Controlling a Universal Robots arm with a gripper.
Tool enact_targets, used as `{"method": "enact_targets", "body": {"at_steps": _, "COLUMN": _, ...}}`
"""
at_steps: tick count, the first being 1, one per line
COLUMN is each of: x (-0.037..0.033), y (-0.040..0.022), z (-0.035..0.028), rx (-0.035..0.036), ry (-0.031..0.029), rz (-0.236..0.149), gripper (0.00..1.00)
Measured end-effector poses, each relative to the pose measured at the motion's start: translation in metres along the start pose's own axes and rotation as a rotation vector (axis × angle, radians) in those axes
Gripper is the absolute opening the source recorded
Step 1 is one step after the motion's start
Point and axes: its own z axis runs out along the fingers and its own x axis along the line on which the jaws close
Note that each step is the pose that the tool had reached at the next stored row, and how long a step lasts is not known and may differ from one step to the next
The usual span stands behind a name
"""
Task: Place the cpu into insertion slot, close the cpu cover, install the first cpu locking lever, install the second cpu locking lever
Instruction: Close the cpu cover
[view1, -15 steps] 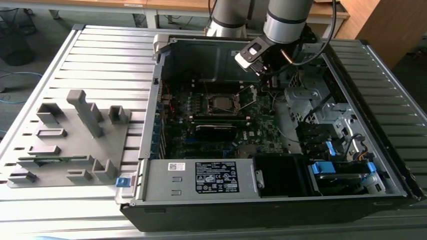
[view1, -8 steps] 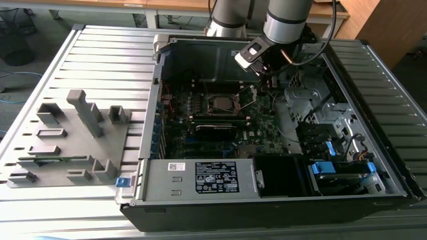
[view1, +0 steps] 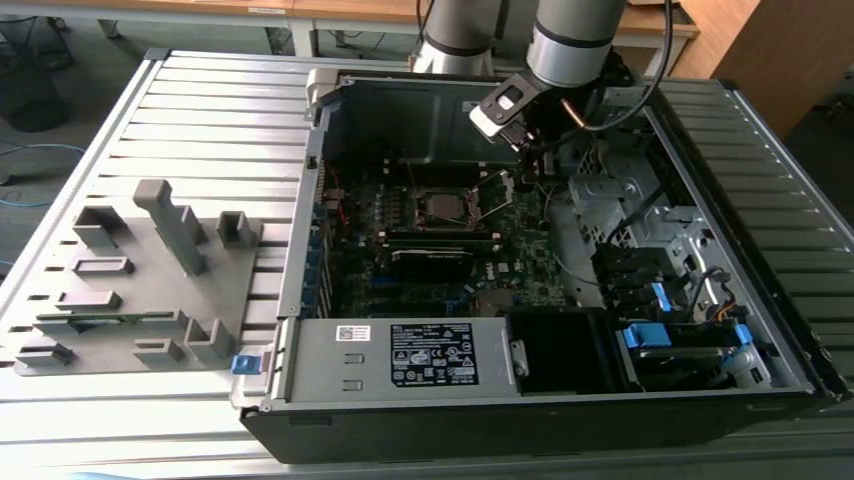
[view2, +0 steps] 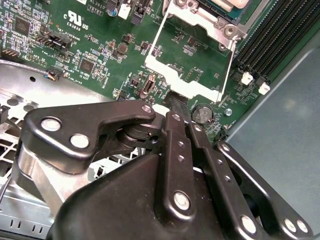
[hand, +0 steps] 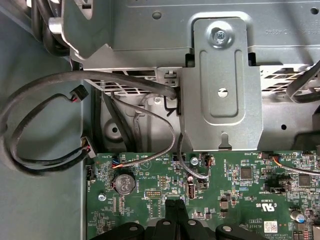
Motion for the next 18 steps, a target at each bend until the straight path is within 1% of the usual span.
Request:
{"method": "enact_targets", "body": {"at_steps": 5, "x": 0.0, "y": -0.0005, "z": 0.0, "rx": 0.0001, "ry": 0.0, "rz": 0.0, "gripper": 0.11}}
{"method": "enact_targets", "body": {"at_steps": 8, "x": -0.0001, "y": -0.0043, "z": -0.0001, "rx": 0.0, "ry": 0.0, "rz": 0.0, "gripper": 0.11}}
{"method": "enact_targets", "body": {"at_steps": 10, "x": -0.0003, "y": -0.0082, "z": -0.0002, "rx": 0.0001, "ry": 0.0001, "rz": 0.0, "gripper": 0.11}}
{"method": "enact_targets", "body": {"at_steps": 18, "x": -0.001, "y": -0.0287, "z": -0.0011, "rx": 0.0, "ry": 0.0, "rz": 0.0, "gripper": 0.11}}
